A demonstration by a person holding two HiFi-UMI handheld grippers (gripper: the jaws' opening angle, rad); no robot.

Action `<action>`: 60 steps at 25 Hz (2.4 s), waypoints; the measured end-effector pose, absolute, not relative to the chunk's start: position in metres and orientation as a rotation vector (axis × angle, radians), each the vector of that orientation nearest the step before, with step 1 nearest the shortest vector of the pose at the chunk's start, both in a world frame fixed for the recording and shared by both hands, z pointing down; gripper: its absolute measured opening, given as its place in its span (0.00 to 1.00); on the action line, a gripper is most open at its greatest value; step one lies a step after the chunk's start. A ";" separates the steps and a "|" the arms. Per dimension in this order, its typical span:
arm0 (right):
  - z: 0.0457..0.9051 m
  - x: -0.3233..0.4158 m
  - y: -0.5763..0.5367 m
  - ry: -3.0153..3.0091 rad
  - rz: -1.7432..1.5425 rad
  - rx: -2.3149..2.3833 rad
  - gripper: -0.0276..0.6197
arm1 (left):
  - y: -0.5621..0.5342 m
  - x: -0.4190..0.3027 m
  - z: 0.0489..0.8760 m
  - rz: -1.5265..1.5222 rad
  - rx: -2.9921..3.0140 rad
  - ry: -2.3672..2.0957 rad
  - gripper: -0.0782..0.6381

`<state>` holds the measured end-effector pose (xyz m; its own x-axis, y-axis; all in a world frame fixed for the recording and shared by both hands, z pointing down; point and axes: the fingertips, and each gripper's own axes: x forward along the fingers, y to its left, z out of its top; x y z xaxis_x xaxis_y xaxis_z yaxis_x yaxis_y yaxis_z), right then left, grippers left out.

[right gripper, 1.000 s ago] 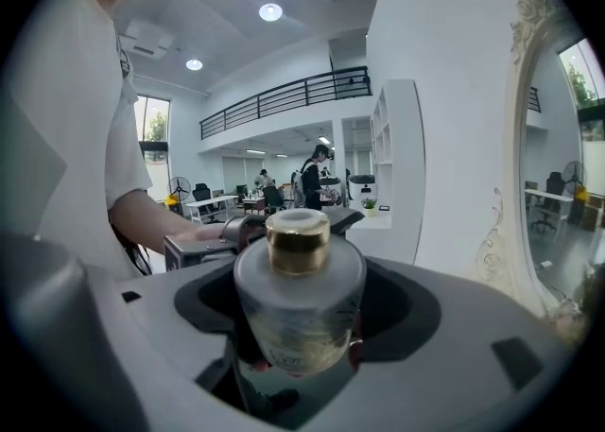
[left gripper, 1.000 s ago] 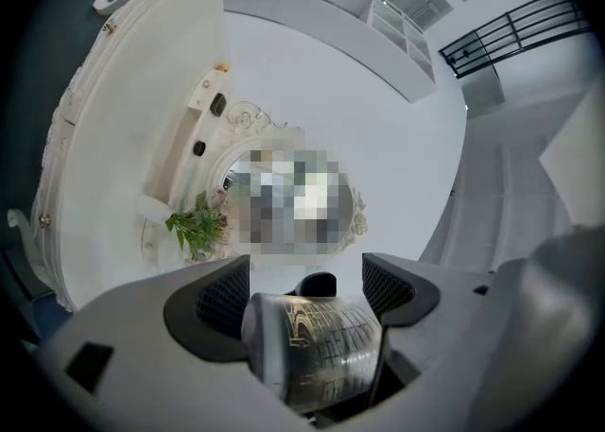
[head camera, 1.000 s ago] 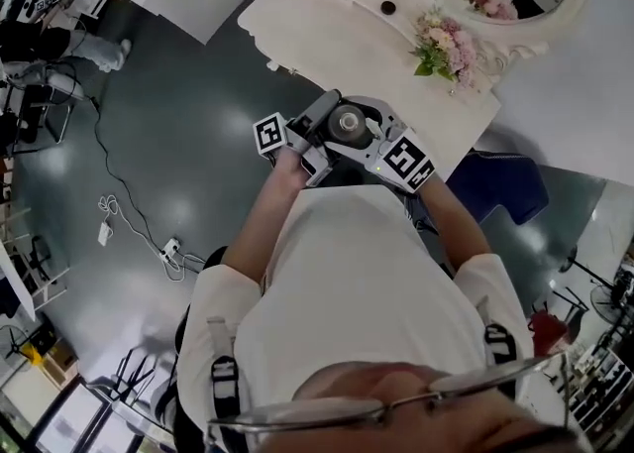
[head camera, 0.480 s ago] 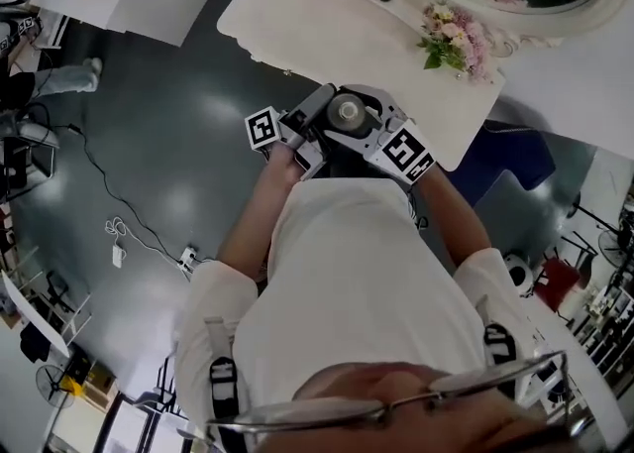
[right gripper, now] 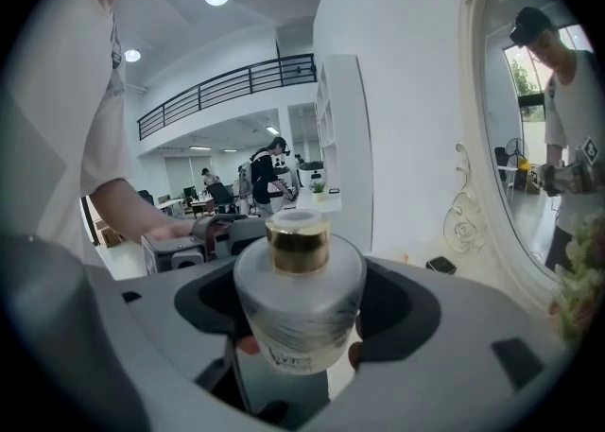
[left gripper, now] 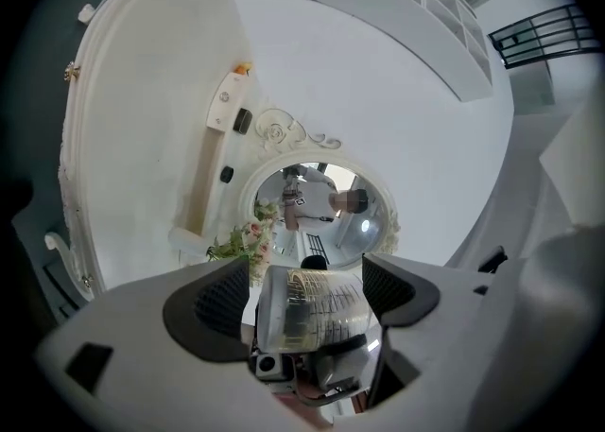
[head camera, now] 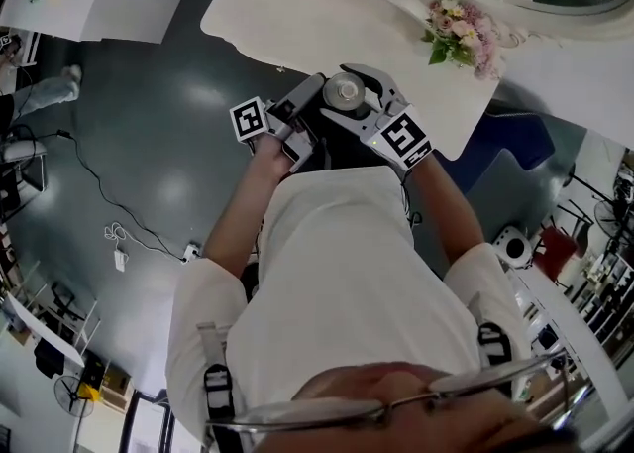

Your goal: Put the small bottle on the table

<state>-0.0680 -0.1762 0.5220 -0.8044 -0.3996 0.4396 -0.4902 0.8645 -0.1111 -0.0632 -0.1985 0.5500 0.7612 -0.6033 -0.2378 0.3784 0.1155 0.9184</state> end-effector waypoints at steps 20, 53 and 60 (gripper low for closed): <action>0.667 -0.018 -0.288 -2.498 0.403 0.793 0.58 | -0.262 -0.099 0.646 -0.824 1.187 -0.472 0.63; 0.791 -0.016 -0.317 -2.374 0.503 0.790 0.58 | -0.273 -0.095 0.672 -0.840 1.139 -0.543 0.63; 0.793 -0.015 -0.317 -2.359 0.490 0.794 0.58 | -0.276 -0.096 0.671 -0.826 1.143 -0.549 0.63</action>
<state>-0.0149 -0.3174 0.7932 -0.6444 -0.4203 0.6388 -0.6401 0.7535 -0.1499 -0.0964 -0.2756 0.6710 0.5953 -0.8031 -0.0260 0.2863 0.1818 0.9407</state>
